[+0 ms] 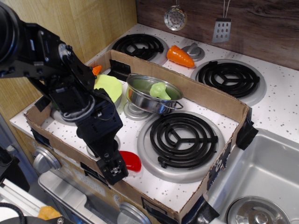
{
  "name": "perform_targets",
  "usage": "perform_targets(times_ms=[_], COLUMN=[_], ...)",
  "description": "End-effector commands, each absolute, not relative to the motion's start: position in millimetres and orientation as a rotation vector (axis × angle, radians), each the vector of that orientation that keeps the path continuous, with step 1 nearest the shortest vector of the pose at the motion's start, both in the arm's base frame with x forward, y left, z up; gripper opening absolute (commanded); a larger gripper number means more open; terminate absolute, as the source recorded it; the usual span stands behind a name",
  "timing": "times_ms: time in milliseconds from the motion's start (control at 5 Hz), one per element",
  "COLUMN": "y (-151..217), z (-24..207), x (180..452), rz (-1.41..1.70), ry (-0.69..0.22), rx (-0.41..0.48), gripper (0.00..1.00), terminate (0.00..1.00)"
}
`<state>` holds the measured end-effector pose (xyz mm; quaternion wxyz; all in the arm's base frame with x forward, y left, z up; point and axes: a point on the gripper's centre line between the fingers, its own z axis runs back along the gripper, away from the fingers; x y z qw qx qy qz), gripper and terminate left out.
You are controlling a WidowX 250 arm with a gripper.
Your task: Take broccoli out of pan
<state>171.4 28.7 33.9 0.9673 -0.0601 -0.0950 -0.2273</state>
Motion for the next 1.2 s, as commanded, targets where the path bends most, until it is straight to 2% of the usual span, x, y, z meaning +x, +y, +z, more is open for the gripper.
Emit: perform_targets(times_ms=[0, 400, 600, 800, 1000], y=[29, 23, 20, 19, 18], z=[34, 59, 85, 107, 122], x=[171, 179, 191, 205, 225], rz=[-0.460, -0.276, -0.218, -0.096, 0.027], ry=[-0.192, -0.170, -0.174, -0.165, -0.152], rx=[-0.122, -0.138, -0.104, -0.112, -0.081], gripper=[1.00, 1.00, 1.00, 1.00, 1.00], terminate=[0.00, 0.00, 0.00, 0.00, 0.00])
